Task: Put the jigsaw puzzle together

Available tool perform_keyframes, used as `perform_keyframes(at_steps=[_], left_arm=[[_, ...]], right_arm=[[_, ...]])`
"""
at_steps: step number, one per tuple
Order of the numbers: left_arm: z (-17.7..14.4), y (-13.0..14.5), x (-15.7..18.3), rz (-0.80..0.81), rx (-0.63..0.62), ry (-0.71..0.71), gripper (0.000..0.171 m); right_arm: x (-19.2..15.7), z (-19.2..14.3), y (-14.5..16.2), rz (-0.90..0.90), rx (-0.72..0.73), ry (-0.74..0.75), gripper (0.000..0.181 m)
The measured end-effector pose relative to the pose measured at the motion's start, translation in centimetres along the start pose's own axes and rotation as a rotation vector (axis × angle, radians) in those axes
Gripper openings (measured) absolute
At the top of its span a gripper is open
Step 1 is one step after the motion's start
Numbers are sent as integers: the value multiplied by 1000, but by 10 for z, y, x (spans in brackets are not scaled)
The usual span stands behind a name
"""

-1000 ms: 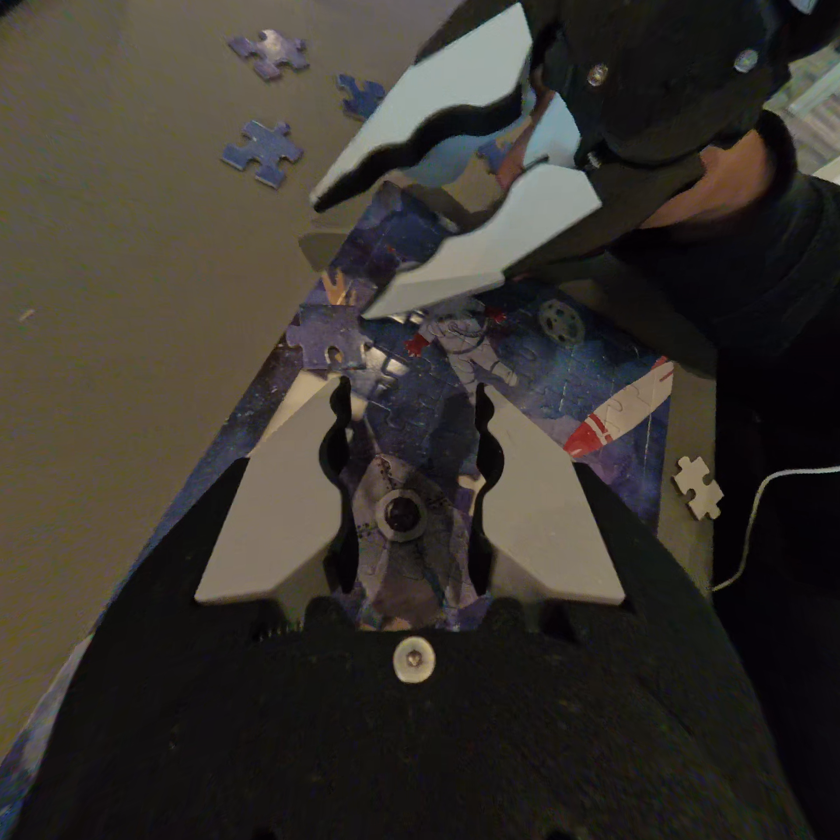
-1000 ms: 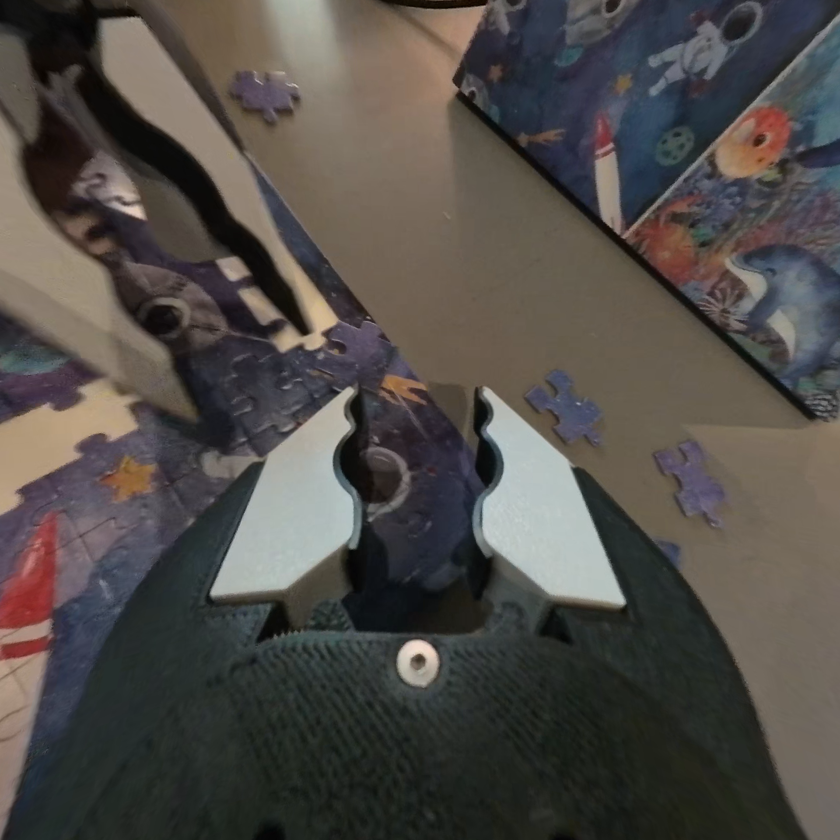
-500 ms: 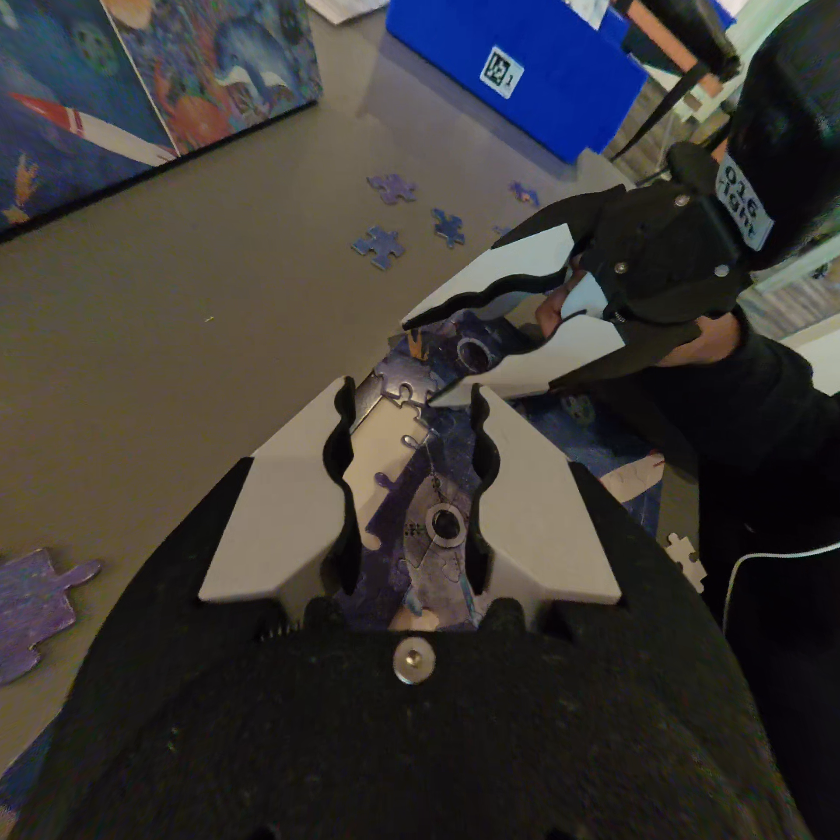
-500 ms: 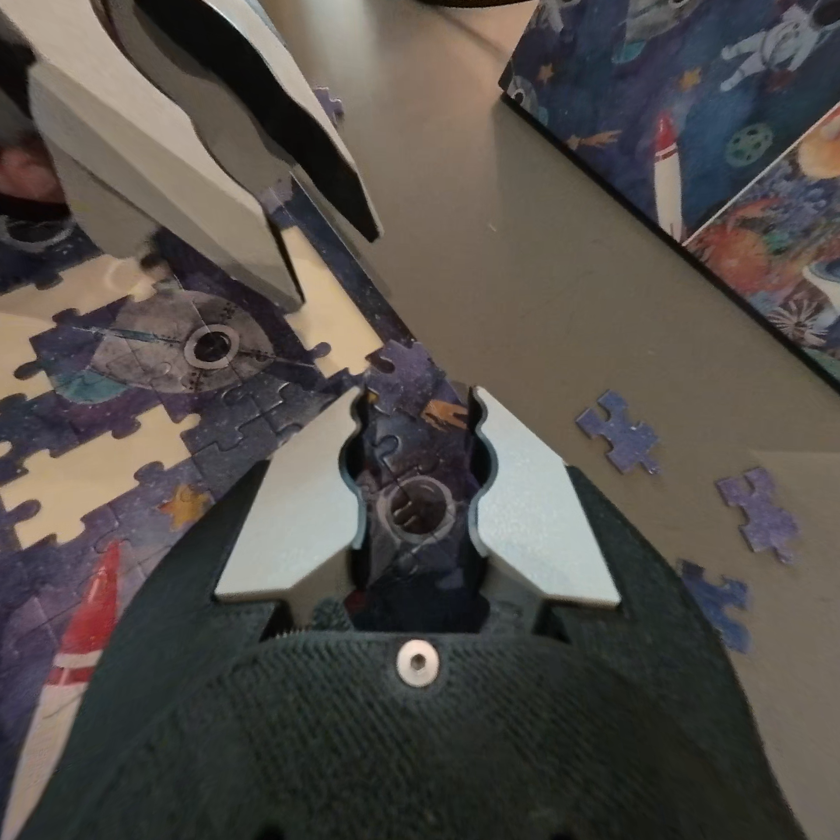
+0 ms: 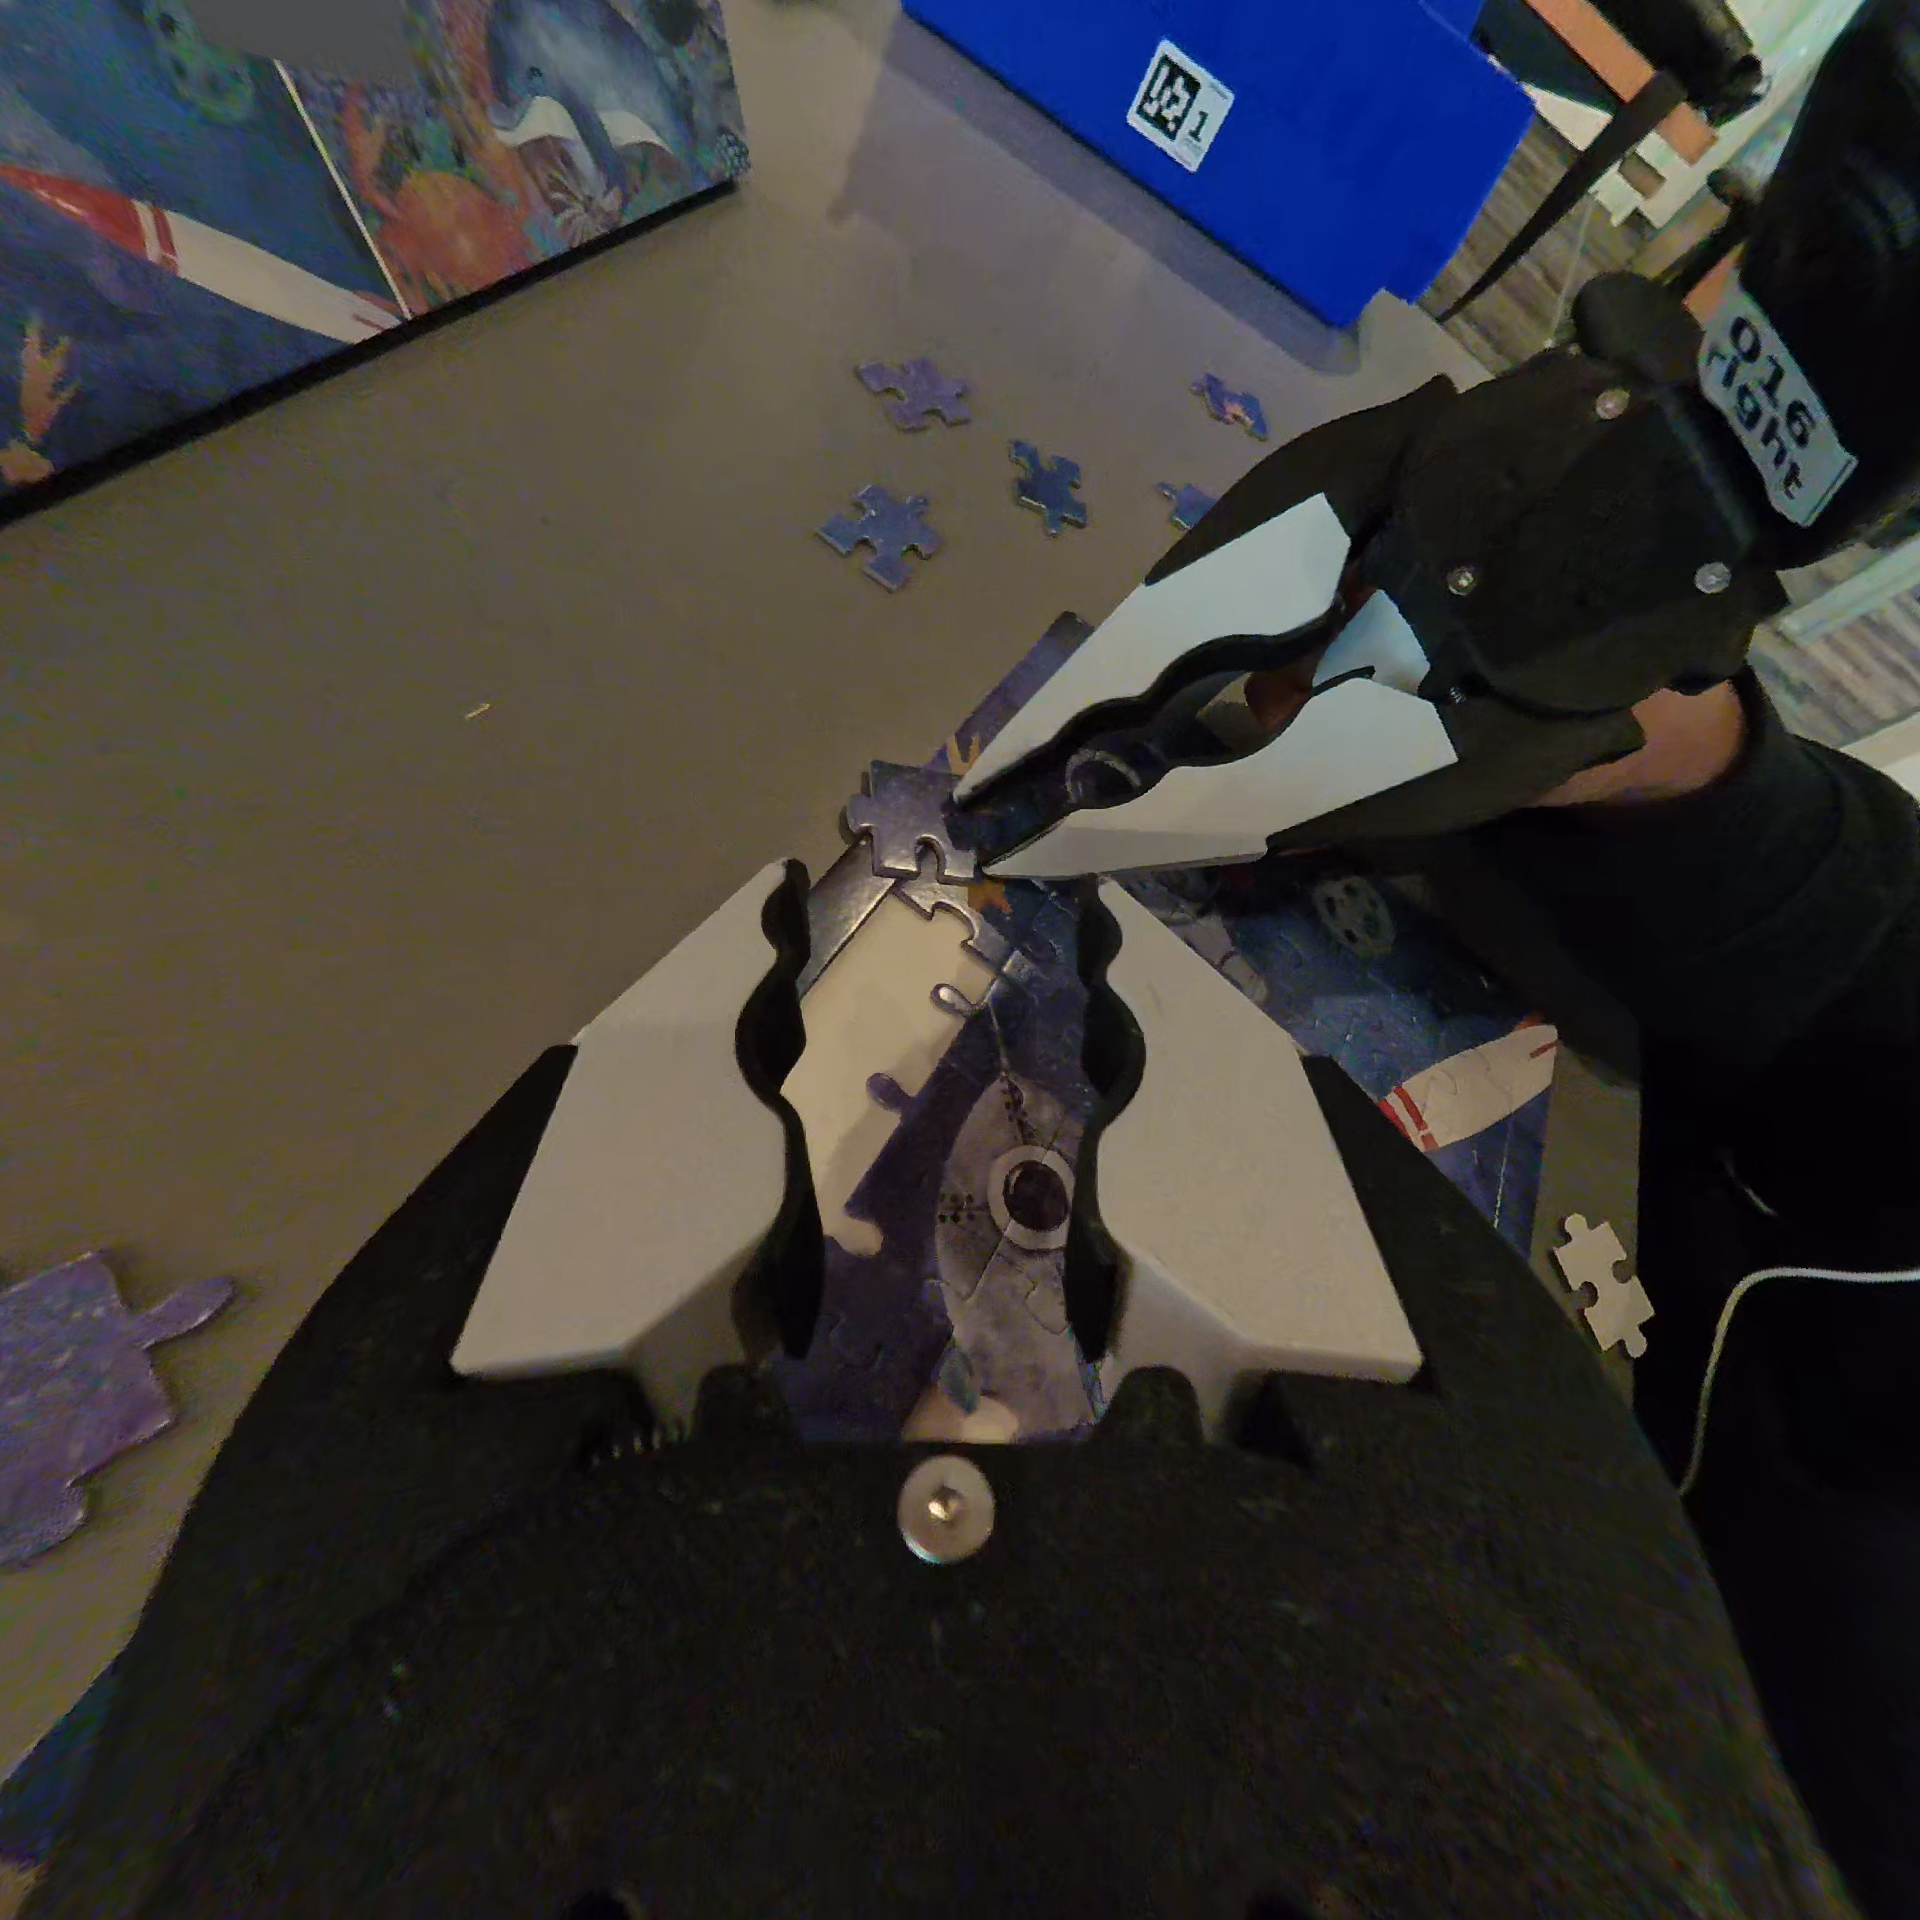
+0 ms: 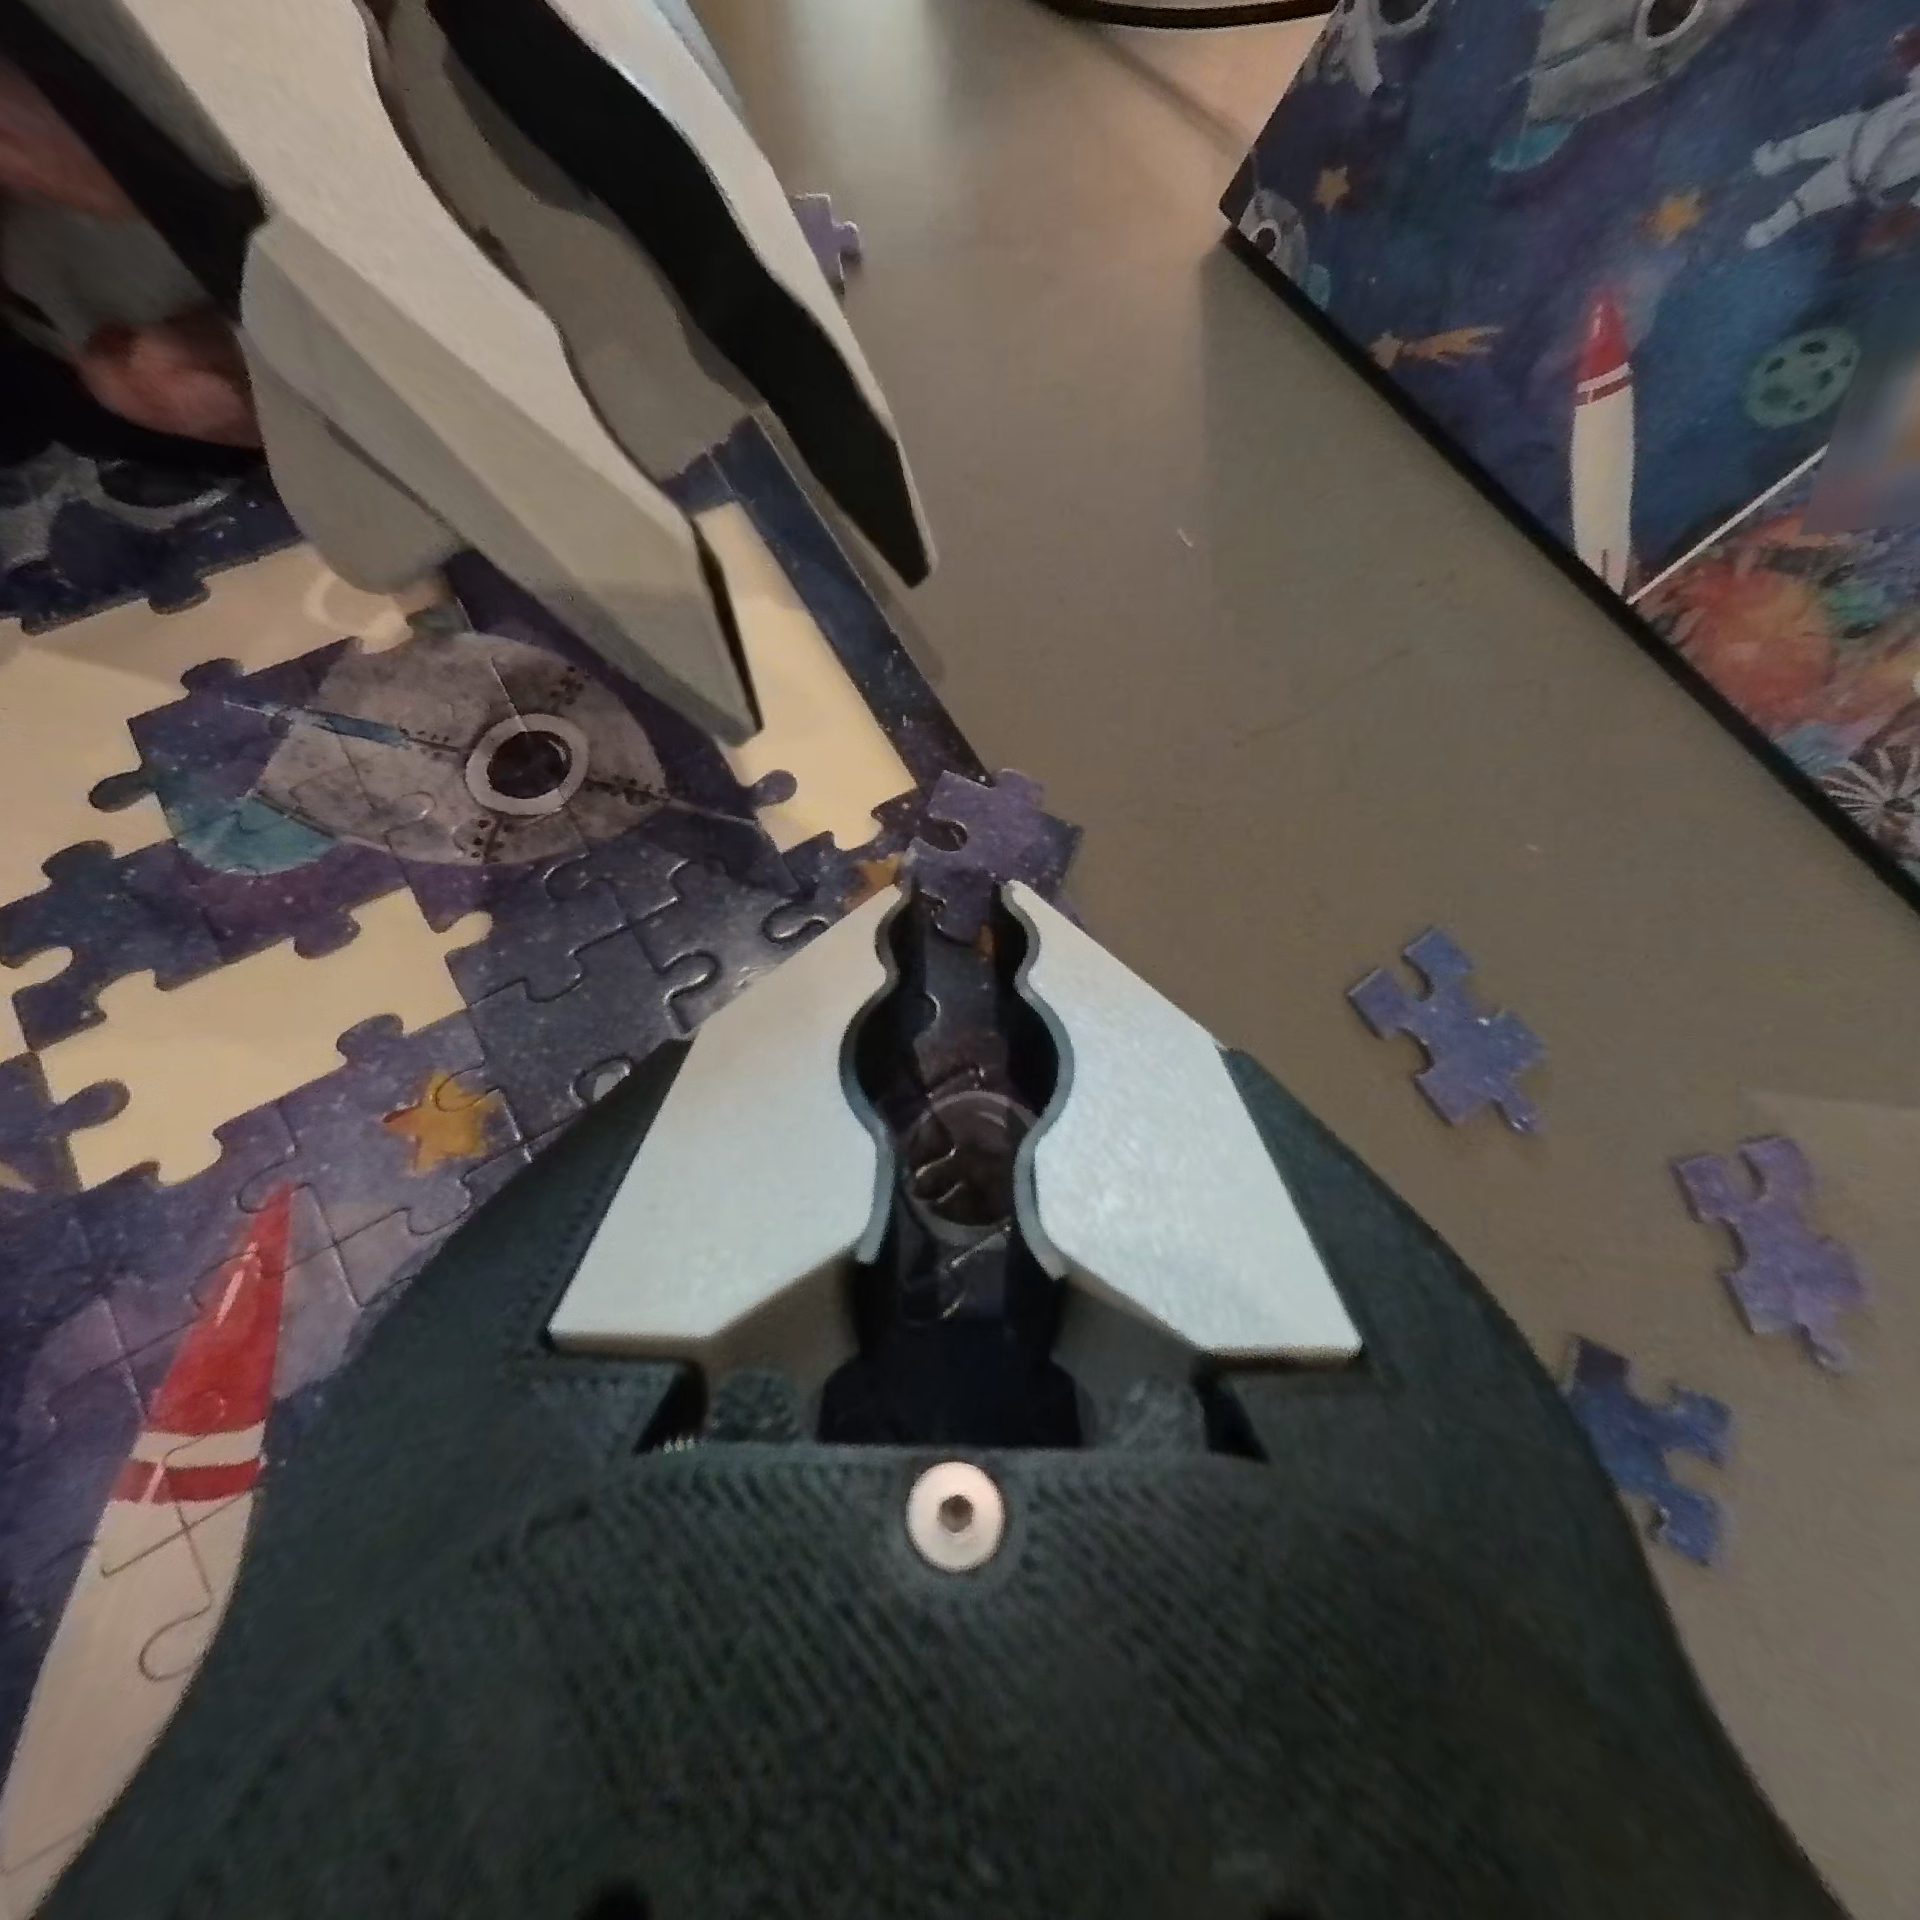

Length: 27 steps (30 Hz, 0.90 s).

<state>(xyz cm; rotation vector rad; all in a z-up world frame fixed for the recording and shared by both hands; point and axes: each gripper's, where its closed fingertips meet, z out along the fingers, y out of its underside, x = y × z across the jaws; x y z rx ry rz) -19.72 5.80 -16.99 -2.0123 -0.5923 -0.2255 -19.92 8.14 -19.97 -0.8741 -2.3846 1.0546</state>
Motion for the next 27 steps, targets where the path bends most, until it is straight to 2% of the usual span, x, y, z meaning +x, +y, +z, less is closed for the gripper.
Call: perform_keyframes(at_steps=[5, 8, 11, 14, 18, 23, 27], left_arm=[[13, 0, 9, 20, -31, 57, 54], [24, 5, 12, 32, -91, 89, 57], [23, 2, 4, 75, -79, 14, 56], [14, -5, -8, 97, -44, -53, 54], [0, -8, -18, 36, 3, -56, 54], [-15, -15, -23, -20, 68, -50, 53], [-19, -19, -21, -41, 98, -28, 52]], right_arm=[[7, -3, 2, 9, 1, 27, 28], [12, -2, 2, 44, 3, 27, 42], [11, 3, -1, 84, -4, -17, 48], [7, 10, -4, 110, -12, -84, 46], [3, 12, -7, 89, -10, -137, 32], [3, 12, -7, 64, -9, -175, 32], [-3, 12, -13, -30, 20, -250, 32]])
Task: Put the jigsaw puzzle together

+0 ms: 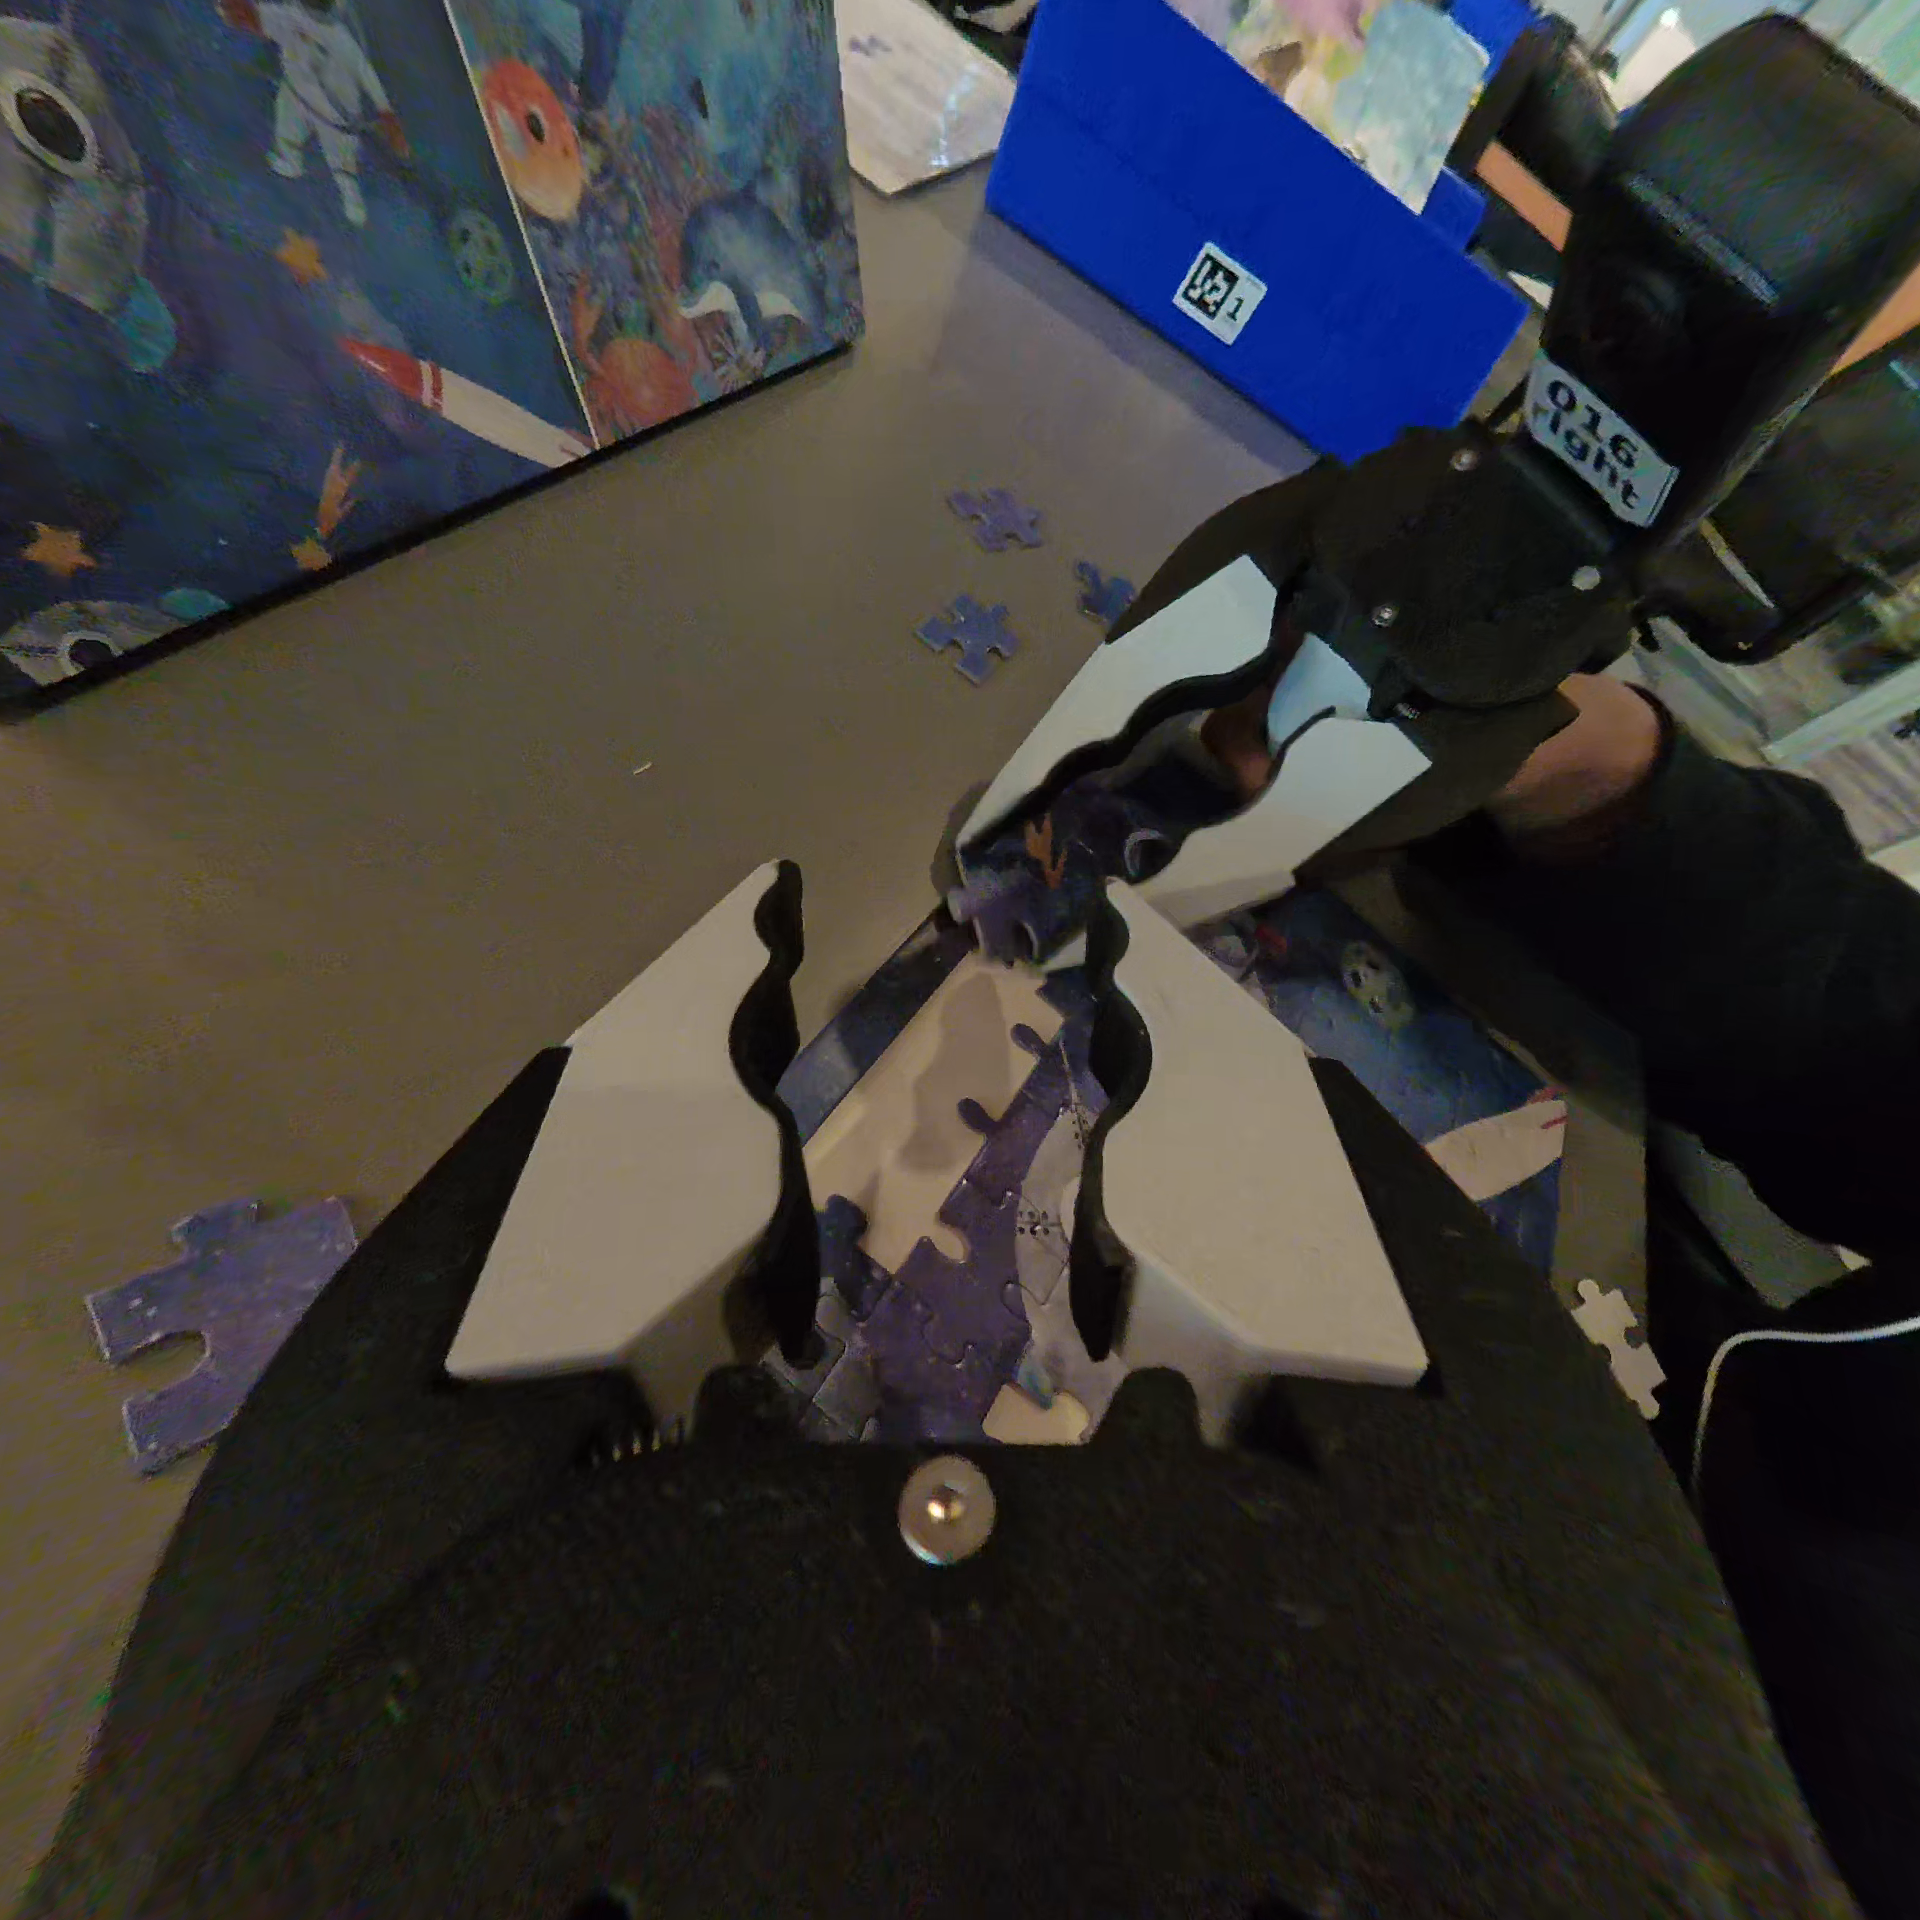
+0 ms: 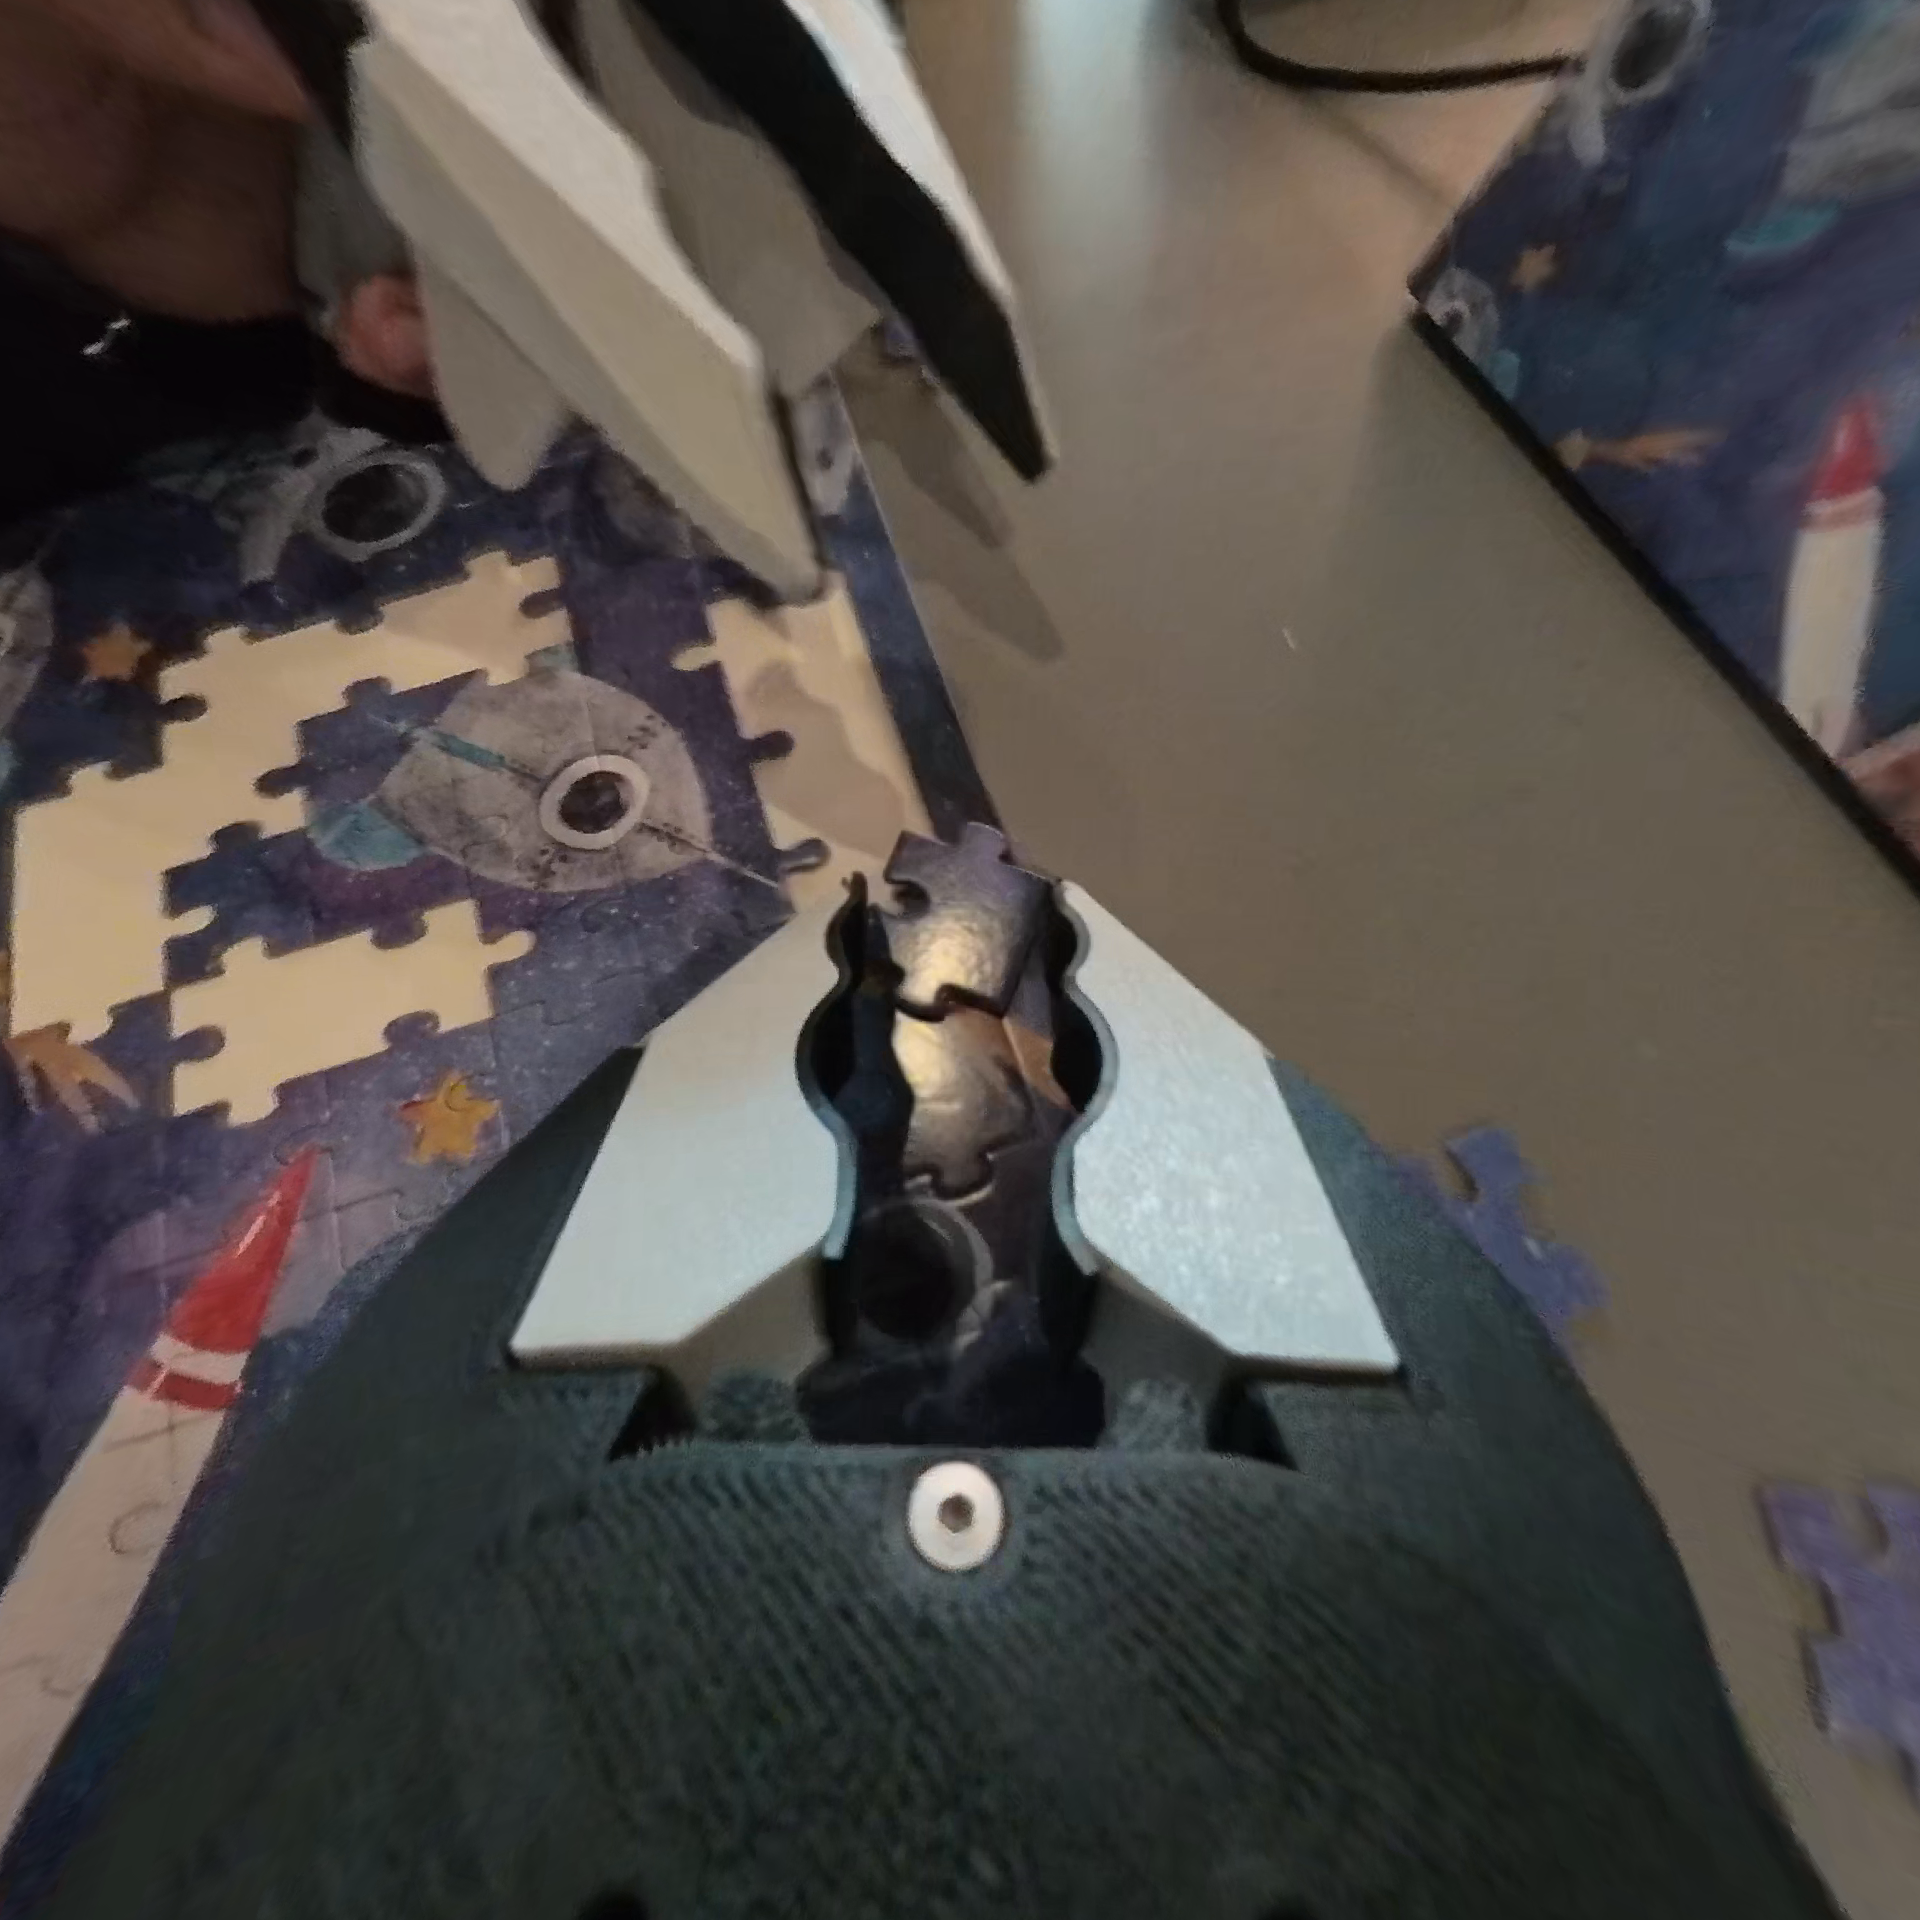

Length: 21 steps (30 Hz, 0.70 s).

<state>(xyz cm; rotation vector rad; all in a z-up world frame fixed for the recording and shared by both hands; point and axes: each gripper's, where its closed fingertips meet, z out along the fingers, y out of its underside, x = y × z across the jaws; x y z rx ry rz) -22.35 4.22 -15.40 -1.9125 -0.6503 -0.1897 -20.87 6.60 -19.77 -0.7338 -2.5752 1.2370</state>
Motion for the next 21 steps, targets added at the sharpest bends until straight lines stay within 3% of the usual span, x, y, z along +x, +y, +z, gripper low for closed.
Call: perform_keyframes(at_steps=[5, 11, 17, 21], left_arm=[[2, 5, 1, 13, -28, -1, 51], [9, 21, 1, 56, -120, -13, 46], [17, 46, 7, 128, -259, -7, 45], [16, 48, 2, 223, -283, -70, 38]], right_arm=[[-29, 10, -8, -227, -1, -168, 33], [-16, 7, -11, -239, -9, -140, 45], [-14, -15, -2, -230, 15, -73, 40], [-20, -7, -1, -260, -4, -47, 41]])
